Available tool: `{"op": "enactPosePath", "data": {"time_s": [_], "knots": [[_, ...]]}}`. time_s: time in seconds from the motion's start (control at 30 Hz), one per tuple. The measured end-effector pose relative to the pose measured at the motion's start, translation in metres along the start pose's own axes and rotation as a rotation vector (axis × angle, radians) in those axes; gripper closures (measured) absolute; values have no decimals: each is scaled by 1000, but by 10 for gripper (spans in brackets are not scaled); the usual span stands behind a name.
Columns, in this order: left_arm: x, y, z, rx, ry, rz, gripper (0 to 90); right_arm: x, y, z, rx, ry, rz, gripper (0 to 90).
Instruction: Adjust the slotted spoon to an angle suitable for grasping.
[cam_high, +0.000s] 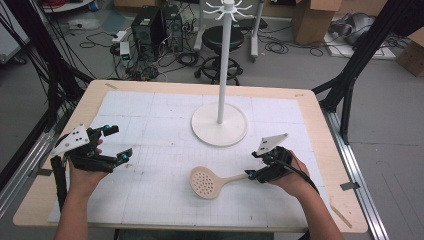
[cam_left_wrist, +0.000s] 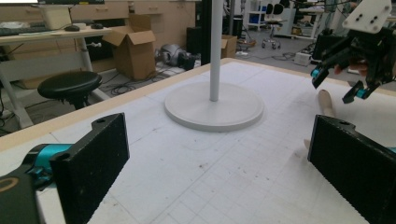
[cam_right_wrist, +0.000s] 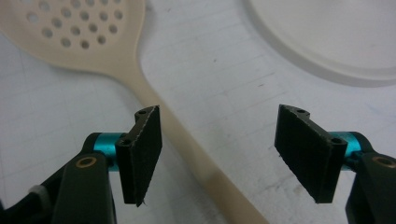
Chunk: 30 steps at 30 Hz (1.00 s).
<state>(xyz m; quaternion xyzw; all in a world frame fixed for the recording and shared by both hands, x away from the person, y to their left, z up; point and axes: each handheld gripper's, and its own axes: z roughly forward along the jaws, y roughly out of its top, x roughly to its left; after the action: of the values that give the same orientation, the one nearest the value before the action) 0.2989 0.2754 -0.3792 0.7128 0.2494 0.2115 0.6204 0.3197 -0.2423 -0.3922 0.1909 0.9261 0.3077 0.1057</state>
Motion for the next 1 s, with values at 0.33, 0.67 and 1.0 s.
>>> {"op": "enactPosePath", "data": {"time_s": [0.33, 0.67, 1.0], "knots": [[0, 0, -1, -3, 2, 2, 59, 6, 2, 27, 139, 68, -54, 552], [0, 0, 0, -4, 0, 1, 59, 7, 1, 33, 173, 117, -79, 552], [0, 0, 1, -2, -3, -1, 58, 10, 6, 35, 172, 144, -136, 719]]}}
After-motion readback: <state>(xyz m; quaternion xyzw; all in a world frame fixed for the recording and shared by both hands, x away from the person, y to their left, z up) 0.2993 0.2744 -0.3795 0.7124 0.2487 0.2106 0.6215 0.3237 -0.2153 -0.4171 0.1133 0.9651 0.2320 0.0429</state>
